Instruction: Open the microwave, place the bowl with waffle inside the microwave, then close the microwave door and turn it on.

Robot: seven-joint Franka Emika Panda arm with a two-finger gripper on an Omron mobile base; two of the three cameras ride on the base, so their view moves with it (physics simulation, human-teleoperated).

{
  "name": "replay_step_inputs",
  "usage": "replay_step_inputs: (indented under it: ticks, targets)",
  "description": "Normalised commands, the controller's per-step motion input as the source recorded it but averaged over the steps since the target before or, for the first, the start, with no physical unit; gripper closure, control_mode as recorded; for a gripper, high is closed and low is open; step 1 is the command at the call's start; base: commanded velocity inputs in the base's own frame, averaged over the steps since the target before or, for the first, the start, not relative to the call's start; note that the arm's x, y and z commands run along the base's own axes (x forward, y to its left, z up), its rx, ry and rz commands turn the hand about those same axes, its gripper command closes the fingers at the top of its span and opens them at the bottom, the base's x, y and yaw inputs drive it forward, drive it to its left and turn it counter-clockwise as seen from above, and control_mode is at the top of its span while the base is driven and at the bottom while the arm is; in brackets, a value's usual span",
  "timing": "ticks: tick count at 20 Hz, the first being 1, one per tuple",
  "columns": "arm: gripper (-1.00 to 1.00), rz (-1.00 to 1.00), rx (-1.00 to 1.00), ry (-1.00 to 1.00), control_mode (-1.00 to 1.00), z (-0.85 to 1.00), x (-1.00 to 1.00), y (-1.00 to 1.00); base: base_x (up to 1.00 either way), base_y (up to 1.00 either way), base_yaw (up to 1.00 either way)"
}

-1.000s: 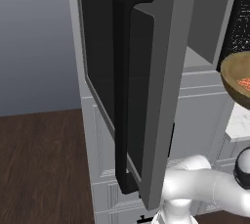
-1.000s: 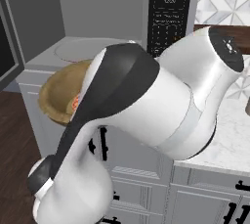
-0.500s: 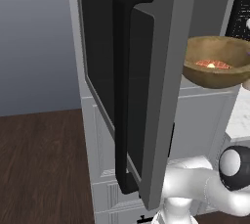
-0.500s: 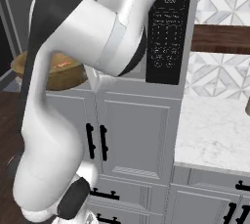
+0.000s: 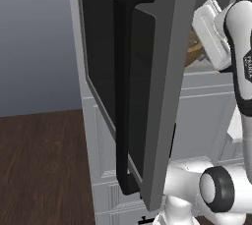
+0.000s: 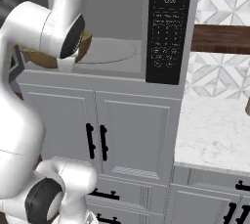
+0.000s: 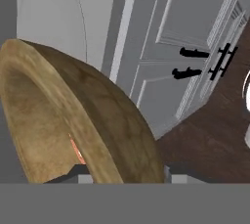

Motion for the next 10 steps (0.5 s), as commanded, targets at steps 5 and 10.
replay_step_inputs:
  ticks: [5, 10]
  targets:
    - [1.00, -0.27, 0.01, 0.00, -1.00, -0.31, 0.82, 0.03, 0.00, 0.00, 0.00]
    - [1.00, -0.25, 0.01, 0.00, -1.00, -0.22, 1.00, 0.00, 0.00, 0.00, 0.00]
